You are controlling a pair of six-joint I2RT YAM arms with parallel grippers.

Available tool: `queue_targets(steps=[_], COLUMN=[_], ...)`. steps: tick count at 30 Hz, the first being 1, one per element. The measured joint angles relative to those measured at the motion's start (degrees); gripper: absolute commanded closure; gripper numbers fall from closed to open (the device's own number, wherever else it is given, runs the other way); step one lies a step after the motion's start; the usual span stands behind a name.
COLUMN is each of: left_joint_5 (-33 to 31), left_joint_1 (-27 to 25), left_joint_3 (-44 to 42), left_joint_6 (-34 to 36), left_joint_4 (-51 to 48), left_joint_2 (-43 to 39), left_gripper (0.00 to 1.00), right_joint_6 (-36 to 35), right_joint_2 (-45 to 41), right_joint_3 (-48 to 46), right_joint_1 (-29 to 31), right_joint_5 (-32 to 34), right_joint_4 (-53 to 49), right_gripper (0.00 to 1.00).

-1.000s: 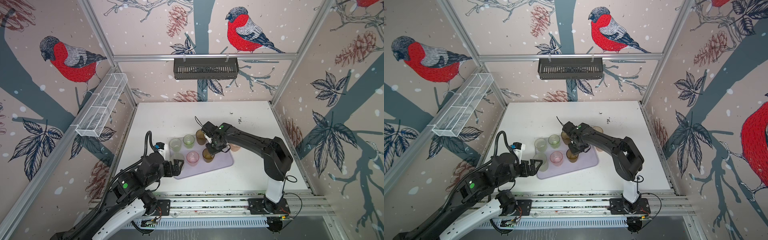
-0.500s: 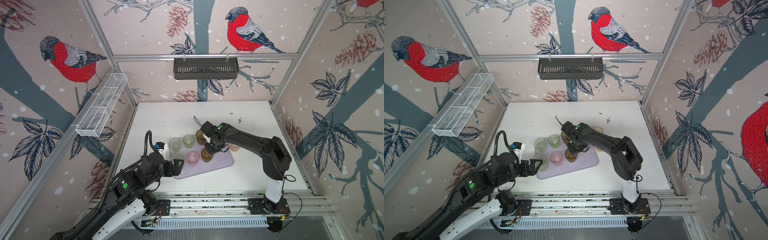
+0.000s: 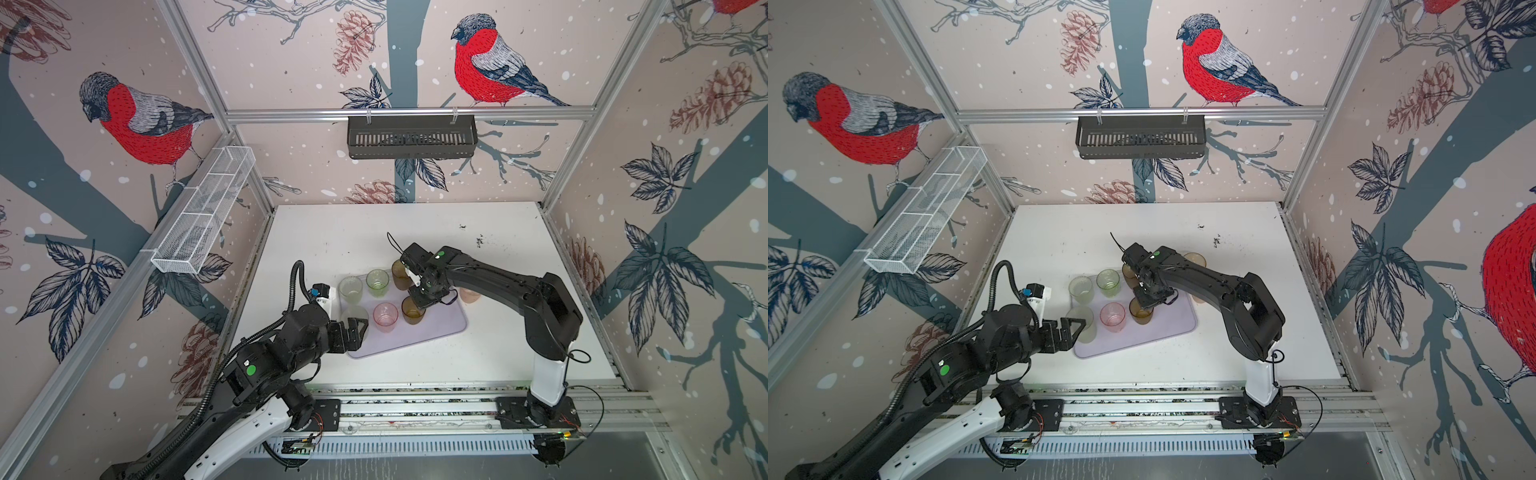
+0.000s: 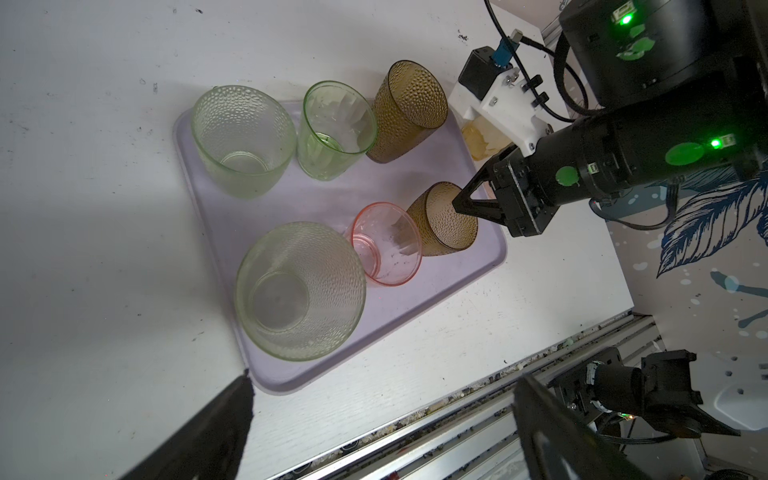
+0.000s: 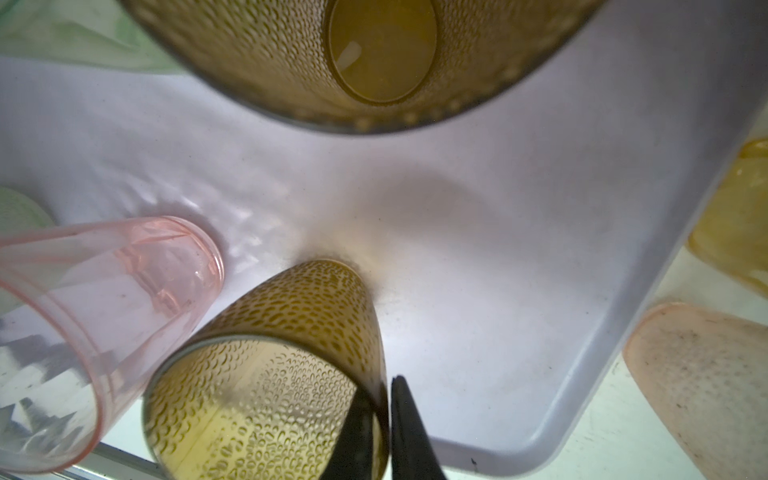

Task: Place the glasses into the tray
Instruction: 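Open the right gripper to release the small amber dotted glass, then raise the right gripper and move it over the yellow glass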

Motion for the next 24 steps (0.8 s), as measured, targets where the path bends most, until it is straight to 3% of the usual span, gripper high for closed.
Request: queue_targets(steps=[17,24], left_joint_5=[0.04,0.26], left_joint_1=[0.0,0.0], left_joint_3=[0.31,2.16], left_joint_6=[0.15,2.89], left_joint_4=[0.09,0.31], left_joint_2=[0.46,3.1], left_gripper=[0.03,0.03], right_joint_6=[0.42,1.77], right_joint_2=[-2.62,-6.69], right_joint_3=[0.46,2.08], right_joint_1=[0.15,-0.13], right_joint_5=[0.09,1.68], right_joint_4=[0.02,-0.72], right_gripper=[0.52,0.46])
